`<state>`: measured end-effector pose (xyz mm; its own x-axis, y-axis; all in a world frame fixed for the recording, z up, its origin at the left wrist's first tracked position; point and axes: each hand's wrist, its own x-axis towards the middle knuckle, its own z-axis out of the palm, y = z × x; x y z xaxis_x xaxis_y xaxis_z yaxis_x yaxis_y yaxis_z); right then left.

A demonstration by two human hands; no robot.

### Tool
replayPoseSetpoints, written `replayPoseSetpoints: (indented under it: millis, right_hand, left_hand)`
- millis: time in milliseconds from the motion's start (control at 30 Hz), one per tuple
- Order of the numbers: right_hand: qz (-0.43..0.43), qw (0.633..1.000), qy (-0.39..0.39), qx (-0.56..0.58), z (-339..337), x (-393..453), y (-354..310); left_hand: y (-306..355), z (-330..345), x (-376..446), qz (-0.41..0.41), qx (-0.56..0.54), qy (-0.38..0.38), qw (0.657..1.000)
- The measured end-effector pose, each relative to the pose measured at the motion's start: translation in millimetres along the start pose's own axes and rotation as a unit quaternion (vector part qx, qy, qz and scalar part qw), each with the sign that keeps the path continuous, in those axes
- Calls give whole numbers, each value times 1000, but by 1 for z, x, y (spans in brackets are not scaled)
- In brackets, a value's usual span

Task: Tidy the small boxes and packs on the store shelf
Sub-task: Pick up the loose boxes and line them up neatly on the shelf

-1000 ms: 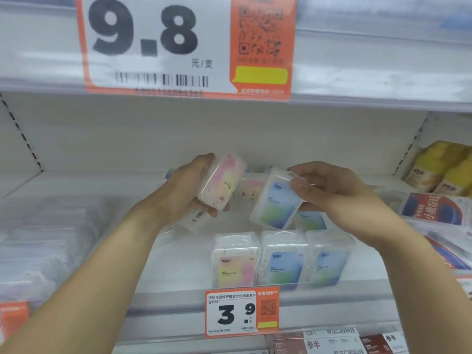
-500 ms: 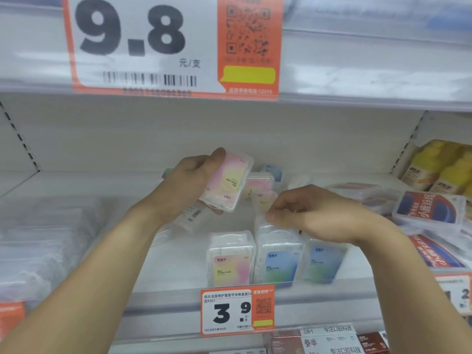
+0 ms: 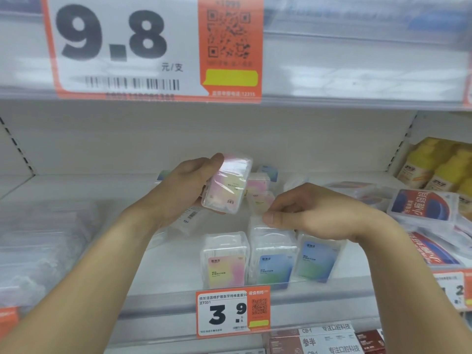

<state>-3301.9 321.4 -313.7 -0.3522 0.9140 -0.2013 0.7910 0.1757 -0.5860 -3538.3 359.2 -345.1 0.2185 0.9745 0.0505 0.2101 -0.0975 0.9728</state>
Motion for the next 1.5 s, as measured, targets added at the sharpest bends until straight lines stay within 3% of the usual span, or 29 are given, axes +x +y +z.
replayPoseSetpoints:
  millis: [200,433,833,900,1033,1133,1200,1333,1500]
  right_hand:
    - [9,999,42,30,-19,-11,15]
    - [30,994,-107,16,-36,-27,46]
    - [20,992,-121,43,-32,-23,53]
    - [9,993,-94,65,-34,-25,49]
    - [-28,979,125,158,-33,-19,34]
    - [-52,962,204,175,-23,-11,19]
    - [-63,966,195,156,-16,-9,9]
    - [-68,982,135,109,-4,-5,-6]
    - [-61,989,122,57,5,0,-7]
  left_hand:
    - [2,-1,-1,3,14,2,1000]
    - [6,7,-3,2,22,-17,1000]
    - [12,12,-5,-44,10,11,999]
    - [13,12,-7,-42,39,27,998]
    - [21,4,-12,23,89,91,992]
    - [28,-4,-17,48,158,152,974]
    - [32,-9,-21,50,234,151,959]
    - [41,-20,-32,29,347,66,935]
    - [44,-22,-39,67,370,93,922]
